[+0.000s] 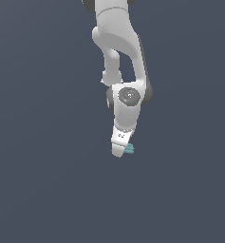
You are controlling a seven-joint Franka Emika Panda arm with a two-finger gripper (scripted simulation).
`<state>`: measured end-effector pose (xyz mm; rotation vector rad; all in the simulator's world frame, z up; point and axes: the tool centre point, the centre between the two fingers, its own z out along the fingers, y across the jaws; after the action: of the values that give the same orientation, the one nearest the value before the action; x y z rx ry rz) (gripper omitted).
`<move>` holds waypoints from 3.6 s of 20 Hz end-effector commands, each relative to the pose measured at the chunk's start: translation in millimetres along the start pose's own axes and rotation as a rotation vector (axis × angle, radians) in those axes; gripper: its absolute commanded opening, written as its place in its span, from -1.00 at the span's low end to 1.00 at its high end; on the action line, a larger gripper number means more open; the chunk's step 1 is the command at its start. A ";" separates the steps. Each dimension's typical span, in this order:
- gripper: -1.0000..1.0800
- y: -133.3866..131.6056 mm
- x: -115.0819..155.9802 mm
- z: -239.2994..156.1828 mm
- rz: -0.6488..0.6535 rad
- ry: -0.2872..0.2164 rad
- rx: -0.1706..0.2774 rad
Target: Pick up the object and move it to a goal position.
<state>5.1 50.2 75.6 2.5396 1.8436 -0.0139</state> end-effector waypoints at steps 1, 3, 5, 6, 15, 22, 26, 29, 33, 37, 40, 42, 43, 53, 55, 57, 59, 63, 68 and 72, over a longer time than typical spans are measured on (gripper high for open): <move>0.92 -0.1 2.4 4.2 -0.063 0.002 -0.001; 0.92 -0.2 3.9 6.9 -0.103 0.004 -0.002; 0.92 -0.4 5.2 9.2 -0.136 0.005 -0.002; 0.92 -0.4 5.8 10.2 -0.151 0.006 -0.002; 0.92 -0.7 8.2 14.4 -0.213 0.009 -0.003; 0.92 -1.2 8.2 27.6 -0.210 0.008 -0.003; 0.92 -1.9 8.2 49.0 -0.212 0.008 -0.003; 0.92 -1.6 8.2 60.1 -0.213 0.008 -0.003; 0.92 -0.8 8.5 64.7 -0.213 0.008 -0.003; -1.00 -0.8 8.5 64.7 -0.213 0.008 -0.003; -1.00 -0.8 8.5 64.7 -0.213 0.008 -0.003; -1.00 -0.8 8.5 64.7 -0.213 0.008 -0.003; -1.00 -0.8 8.5 64.7 -0.213 0.008 -0.003; -1.00 27.4 -6.2 46.9 -0.207 0.019 -0.081; -1.00 40.5 -13.7 37.9 -0.203 0.025 -0.119; -1.00 55.8 -22.8 26.5 -0.199 0.031 -0.164; -1.00 72.9 -33.6 12.7 -0.194 0.039 -0.216; -1.00 110.7 -60.7 -23.6 -0.182 0.057 -0.342; -1.00 154.6 -100.8 -79.4 -0.163 0.082 -0.517; -1.00 179.0 -130.6 -121.5 -0.149 0.100 -0.639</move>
<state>130.7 -115.0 181.6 2.0192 1.7304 0.5678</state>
